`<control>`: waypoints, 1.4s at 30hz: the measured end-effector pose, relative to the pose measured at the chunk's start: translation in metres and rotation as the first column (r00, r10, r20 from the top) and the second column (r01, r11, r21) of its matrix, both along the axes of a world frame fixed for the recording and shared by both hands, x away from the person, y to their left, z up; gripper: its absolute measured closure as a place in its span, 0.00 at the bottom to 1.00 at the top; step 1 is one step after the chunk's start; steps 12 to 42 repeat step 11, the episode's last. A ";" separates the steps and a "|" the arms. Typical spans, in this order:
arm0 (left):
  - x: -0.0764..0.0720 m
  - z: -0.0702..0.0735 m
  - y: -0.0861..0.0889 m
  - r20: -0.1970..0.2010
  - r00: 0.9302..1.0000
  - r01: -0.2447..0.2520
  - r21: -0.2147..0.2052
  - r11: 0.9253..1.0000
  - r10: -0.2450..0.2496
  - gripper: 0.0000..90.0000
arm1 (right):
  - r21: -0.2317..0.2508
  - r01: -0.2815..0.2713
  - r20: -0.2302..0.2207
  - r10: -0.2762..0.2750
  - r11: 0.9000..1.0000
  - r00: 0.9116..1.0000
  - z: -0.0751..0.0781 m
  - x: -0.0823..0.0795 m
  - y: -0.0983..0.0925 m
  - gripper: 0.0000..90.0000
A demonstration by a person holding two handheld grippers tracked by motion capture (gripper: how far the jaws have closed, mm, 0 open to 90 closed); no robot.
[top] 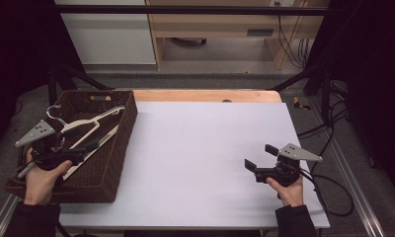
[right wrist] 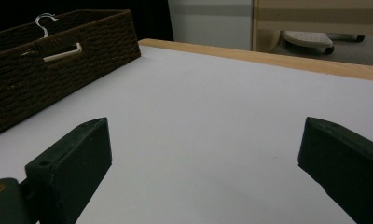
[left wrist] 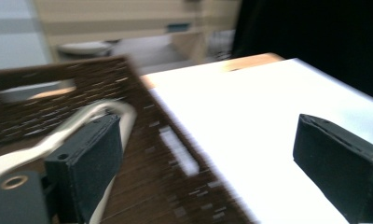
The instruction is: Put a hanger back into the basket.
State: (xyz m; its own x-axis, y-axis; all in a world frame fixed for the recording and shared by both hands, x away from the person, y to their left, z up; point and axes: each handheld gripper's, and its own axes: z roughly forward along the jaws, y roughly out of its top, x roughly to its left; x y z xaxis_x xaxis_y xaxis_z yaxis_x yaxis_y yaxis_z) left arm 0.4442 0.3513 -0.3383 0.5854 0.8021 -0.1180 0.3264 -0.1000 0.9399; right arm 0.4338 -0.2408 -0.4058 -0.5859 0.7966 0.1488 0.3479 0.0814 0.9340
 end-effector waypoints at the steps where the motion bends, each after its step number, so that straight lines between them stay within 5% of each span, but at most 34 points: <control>1: -0.002 -0.001 -0.005 0.008 1.000 0.016 -0.001 1.000 -0.016 0.08 | 0.003 -0.004 0.003 0.004 1.000 1.000 0.000 0.000 -0.001 0.03; 11: -0.008 -0.018 -0.043 0.004 0.994 0.113 -0.014 0.994 -0.112 0.07 | 0.025 -0.007 0.030 0.006 1.000 1.000 0.005 -0.006 -0.007 0.02; 42: -0.008 -0.018 -0.043 0.004 0.994 0.113 -0.014 0.994 -0.112 0.07 | 0.025 -0.007 0.030 0.006 1.000 1.000 0.005 -0.006 -0.007 0.02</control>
